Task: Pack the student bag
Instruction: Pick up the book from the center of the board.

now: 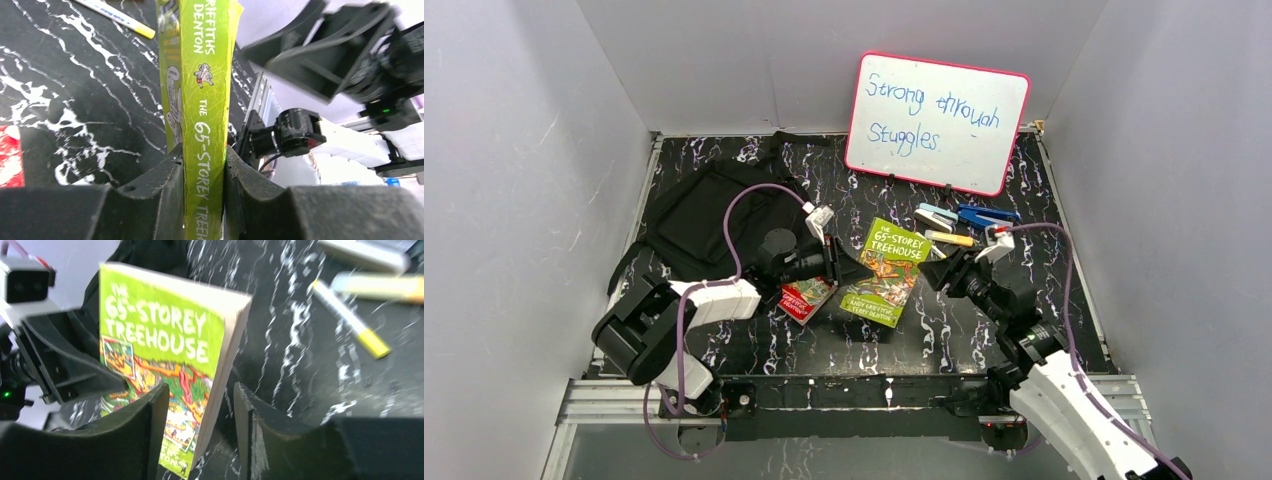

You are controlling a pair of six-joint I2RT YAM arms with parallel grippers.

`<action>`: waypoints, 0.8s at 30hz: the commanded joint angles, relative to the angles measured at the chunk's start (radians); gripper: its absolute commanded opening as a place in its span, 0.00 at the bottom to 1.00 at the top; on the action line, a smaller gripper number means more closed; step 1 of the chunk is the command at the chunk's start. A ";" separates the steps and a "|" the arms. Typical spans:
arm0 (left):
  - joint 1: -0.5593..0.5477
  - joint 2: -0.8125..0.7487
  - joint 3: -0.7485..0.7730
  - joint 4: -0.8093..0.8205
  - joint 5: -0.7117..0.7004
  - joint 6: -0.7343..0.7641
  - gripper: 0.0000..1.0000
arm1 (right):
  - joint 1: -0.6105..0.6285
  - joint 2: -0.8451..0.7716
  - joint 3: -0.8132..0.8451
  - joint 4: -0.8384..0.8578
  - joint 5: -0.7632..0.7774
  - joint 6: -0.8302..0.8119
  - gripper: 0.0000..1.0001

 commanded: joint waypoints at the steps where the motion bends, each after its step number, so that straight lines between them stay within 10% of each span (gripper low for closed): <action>1: 0.037 -0.082 0.068 -0.078 0.120 0.137 0.00 | -0.006 -0.069 0.125 -0.117 0.183 -0.133 0.62; 12: 0.037 -0.295 0.343 -0.811 0.055 0.645 0.00 | -0.006 -0.039 0.291 -0.008 -0.178 -0.502 0.79; 24: 0.034 -0.626 0.192 -0.834 0.094 1.150 0.00 | -0.007 0.143 0.539 0.029 -0.698 -0.810 0.79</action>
